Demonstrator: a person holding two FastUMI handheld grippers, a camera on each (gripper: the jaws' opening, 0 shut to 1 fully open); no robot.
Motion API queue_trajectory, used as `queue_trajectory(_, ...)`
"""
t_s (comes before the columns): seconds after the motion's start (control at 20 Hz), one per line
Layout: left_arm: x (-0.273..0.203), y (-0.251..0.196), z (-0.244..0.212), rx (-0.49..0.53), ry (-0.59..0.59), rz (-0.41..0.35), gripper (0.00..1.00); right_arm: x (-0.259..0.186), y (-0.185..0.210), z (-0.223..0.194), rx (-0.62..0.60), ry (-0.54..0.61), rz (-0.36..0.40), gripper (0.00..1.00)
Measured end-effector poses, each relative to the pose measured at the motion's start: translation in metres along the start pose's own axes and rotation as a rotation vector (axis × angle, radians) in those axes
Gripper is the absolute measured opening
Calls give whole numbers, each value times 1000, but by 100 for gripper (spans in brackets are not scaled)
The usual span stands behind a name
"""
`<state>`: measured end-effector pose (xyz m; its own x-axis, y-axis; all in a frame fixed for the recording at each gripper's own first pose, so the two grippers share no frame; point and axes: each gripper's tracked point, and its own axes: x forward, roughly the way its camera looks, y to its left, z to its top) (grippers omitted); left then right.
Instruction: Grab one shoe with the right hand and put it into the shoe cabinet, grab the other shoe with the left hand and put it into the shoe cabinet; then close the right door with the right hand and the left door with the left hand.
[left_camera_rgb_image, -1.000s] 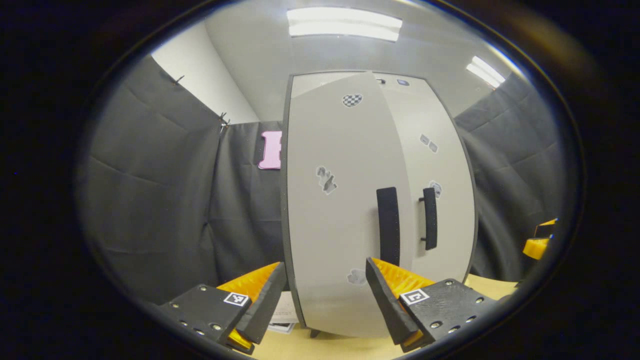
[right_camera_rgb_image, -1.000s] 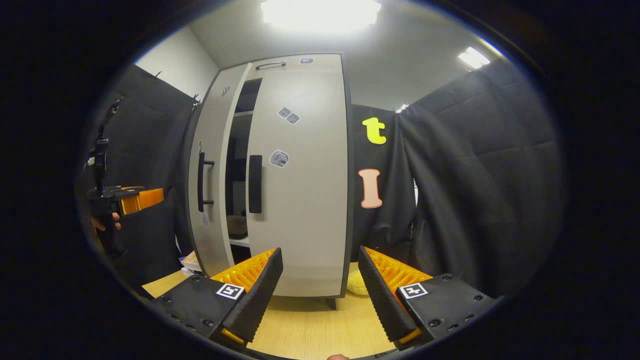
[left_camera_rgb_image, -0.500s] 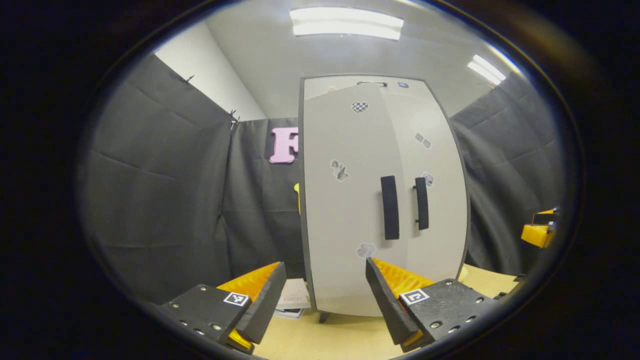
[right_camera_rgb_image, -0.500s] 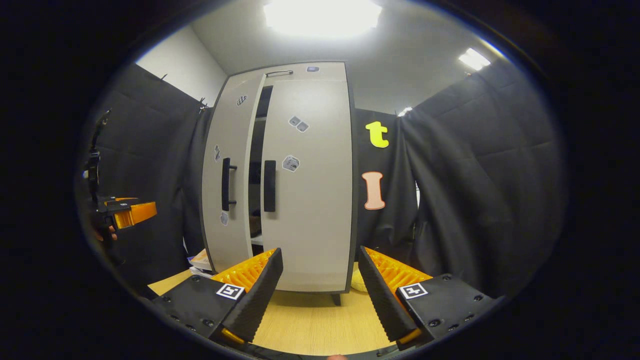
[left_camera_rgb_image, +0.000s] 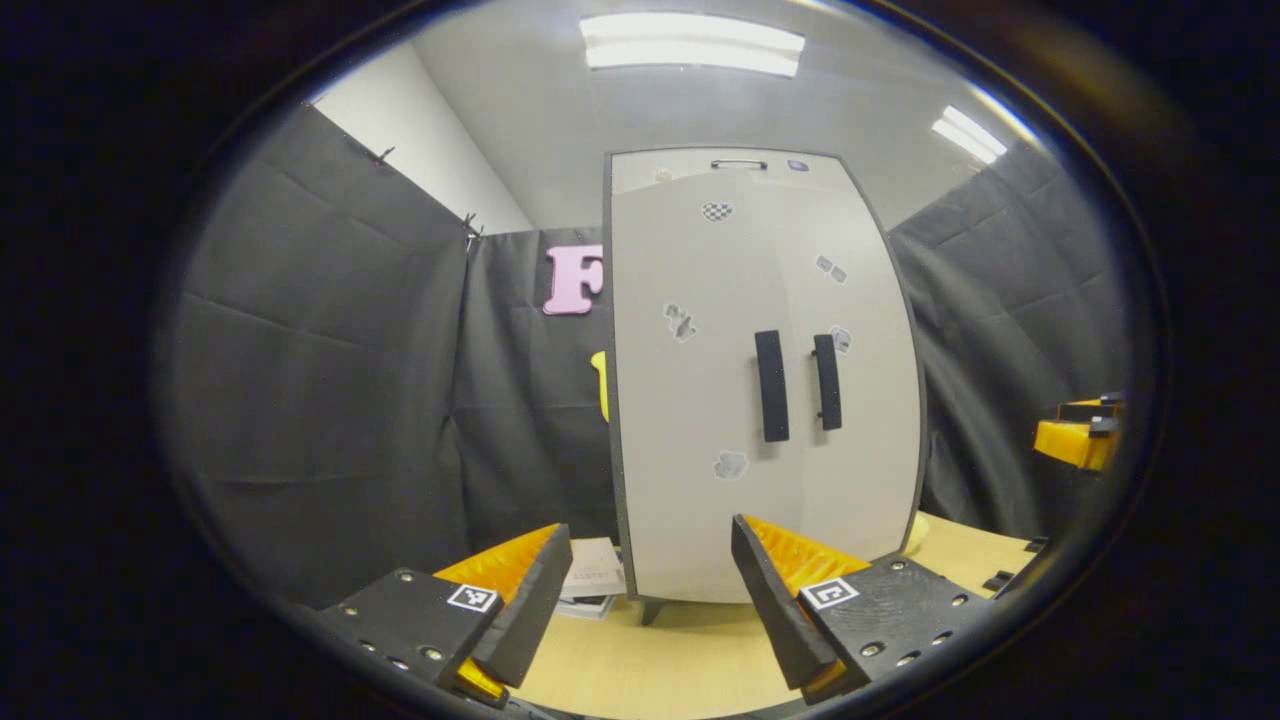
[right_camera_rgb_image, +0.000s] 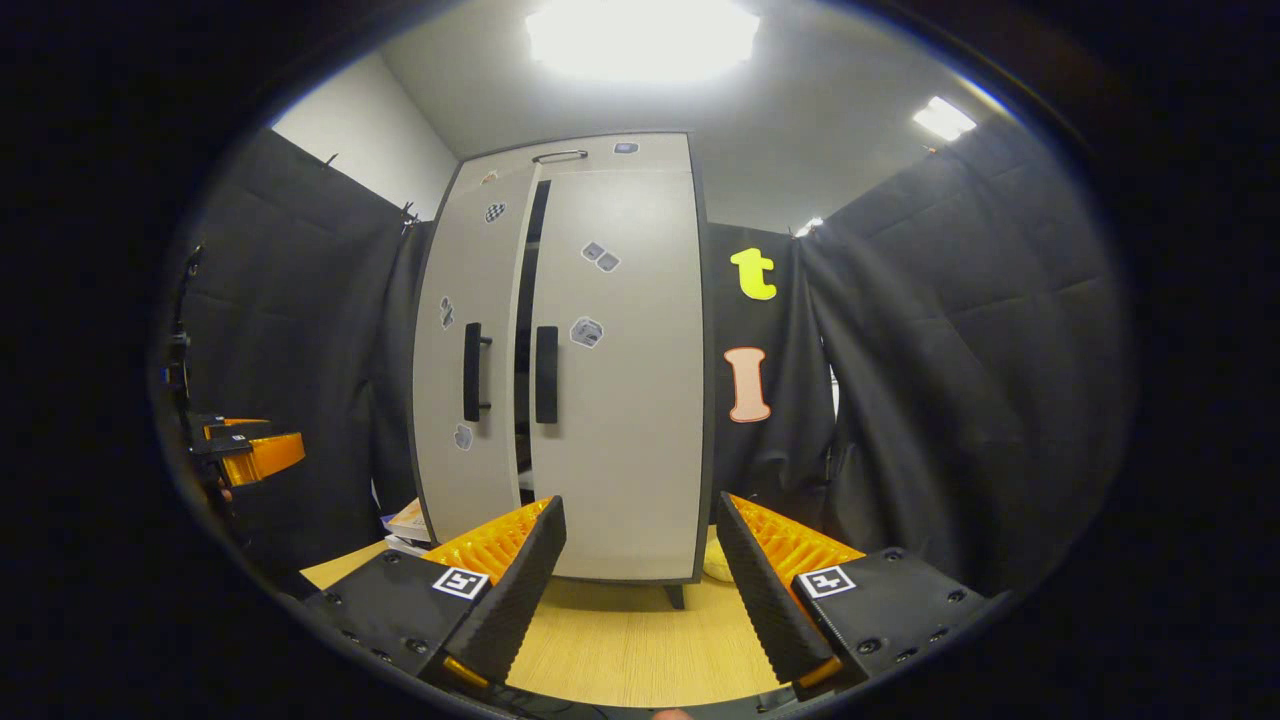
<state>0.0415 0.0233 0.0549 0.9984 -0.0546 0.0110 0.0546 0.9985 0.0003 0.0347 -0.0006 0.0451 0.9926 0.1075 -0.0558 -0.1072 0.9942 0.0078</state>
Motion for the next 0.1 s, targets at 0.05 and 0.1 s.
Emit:
queue_trajectory(0.05,-3,0,-2,2,3,0,100,-2,-1,0,0,1,1,96)
queue_trajectory(0.1,-4,0,-2,4,5,1,93,-3,-1,-1,0,-1,-1,96)
